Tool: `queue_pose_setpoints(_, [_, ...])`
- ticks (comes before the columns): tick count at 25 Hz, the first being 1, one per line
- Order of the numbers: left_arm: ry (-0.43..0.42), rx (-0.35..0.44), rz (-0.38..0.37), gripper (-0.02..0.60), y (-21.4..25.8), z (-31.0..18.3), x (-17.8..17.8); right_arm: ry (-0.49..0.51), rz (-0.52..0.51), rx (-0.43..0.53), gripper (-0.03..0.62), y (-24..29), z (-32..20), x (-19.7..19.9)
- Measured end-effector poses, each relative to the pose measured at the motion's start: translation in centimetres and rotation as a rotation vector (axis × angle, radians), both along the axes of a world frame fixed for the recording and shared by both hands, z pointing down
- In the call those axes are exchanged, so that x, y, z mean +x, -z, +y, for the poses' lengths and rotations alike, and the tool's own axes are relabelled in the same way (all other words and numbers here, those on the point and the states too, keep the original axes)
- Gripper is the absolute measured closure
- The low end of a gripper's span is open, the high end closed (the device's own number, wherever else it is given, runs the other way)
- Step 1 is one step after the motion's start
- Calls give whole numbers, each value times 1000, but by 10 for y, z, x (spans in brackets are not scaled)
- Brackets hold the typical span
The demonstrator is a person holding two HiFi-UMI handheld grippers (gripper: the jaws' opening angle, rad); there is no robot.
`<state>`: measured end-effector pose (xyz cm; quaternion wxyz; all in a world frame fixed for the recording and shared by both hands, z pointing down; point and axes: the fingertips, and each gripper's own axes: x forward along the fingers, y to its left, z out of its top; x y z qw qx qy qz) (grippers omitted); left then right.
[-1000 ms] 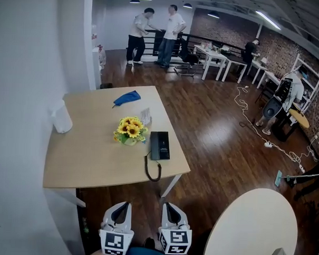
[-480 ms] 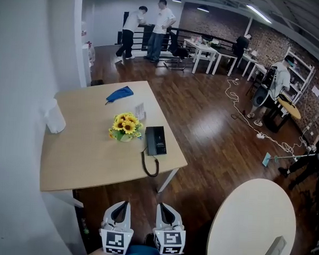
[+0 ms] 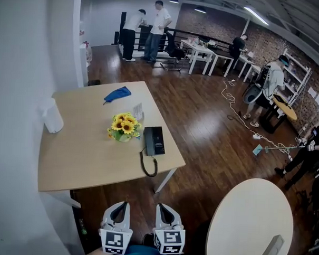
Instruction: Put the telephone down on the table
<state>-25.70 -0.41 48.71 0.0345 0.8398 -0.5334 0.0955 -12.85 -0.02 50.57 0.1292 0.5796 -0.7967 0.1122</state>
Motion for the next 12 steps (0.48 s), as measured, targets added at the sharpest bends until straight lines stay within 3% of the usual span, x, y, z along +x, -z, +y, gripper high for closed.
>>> queue_pose_setpoints(12, [-18, 3, -7, 568, -2, -2, 0, 0, -4, -8, 605, -1, -5, -3])
